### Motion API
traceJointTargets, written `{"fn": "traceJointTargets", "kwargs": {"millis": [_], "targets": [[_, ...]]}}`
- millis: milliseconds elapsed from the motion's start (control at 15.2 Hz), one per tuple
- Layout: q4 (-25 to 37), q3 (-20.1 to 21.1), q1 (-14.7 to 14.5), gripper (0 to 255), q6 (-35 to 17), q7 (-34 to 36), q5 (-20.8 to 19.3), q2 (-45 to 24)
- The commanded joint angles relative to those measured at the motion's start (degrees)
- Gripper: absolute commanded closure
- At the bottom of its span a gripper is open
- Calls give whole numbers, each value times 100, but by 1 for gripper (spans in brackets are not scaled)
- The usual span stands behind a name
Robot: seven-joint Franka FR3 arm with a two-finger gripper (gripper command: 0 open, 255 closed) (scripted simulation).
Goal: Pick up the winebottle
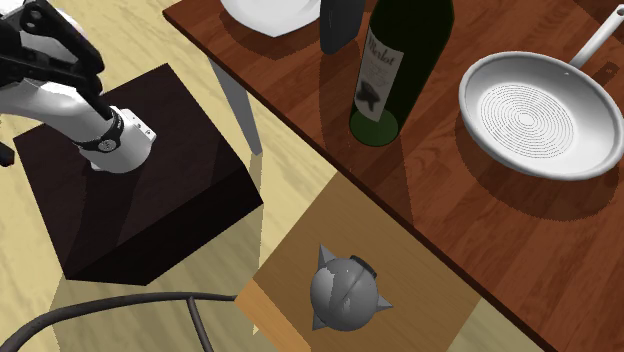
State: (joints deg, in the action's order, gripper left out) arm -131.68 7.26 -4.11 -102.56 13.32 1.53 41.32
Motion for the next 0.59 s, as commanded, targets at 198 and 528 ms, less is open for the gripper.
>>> {"fn": "traceJointTargets", "kwargs": {"millis": [198, 528], "targets": [[108, 389, -217, 0, -849, 245, 230, -285], [346, 780, -369, 0, -1606, 471, 336, -607]]}}
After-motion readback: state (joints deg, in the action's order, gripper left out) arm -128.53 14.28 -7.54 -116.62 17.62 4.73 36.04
